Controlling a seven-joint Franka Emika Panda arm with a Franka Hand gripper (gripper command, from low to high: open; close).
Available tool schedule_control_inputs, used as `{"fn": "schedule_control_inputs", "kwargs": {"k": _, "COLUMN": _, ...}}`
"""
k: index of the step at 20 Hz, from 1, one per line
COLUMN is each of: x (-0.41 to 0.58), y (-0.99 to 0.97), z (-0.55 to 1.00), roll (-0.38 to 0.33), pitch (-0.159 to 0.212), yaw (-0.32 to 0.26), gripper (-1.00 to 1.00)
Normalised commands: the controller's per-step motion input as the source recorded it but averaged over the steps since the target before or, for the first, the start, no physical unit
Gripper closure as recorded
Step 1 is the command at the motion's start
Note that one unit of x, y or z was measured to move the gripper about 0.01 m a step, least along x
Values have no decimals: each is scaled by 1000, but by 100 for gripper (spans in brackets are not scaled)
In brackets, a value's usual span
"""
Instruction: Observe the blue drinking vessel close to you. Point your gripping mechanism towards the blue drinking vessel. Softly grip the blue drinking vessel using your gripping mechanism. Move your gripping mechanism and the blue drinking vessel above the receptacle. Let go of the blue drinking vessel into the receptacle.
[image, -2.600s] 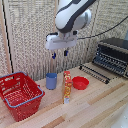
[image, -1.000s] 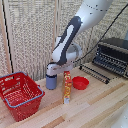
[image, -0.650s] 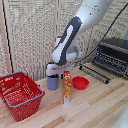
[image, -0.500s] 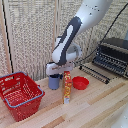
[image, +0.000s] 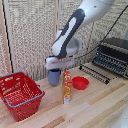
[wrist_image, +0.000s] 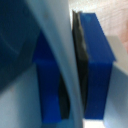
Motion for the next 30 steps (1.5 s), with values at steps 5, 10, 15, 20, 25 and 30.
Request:
{"fn": "schedule_control_inputs", "kwargs": {"k": 5, "x": 358, "y": 165, "z": 849, "roll": 74, "pitch": 6, "yaw": -94, "gripper": 100}}
{"fn": "schedule_control_inputs", "kwargs": {"k": 10, "x": 202, "y": 636, "z": 731, "roll": 101, "pitch": 52, "yaw": -21, "gripper": 100}}
{"fn": "schedule_control_inputs", "kwargs": {"k": 15, "x": 103, "y": 760, "z": 637, "roll": 108, "pitch": 89, "yaw": 0, "gripper": 100}}
{"fn": "schedule_control_inputs", "kwargs": {"k": 20, "x": 49, "y": 795, "z": 591, "roll": 95, "pitch": 105, "yaw": 1, "gripper": 100}}
{"fn": "schedule_control_inputs", "kwargs": {"k": 25, "x": 0, "y": 845, "z": 541, "roll": 40, "pitch": 128, "yaw": 11, "gripper": 100}}
{"fn": "schedule_control_inputs", "kwargs": {"k": 30, "x": 85, "y": 919, "z": 293, "roll": 3, "pitch": 164, "yaw": 10, "gripper": 100}}
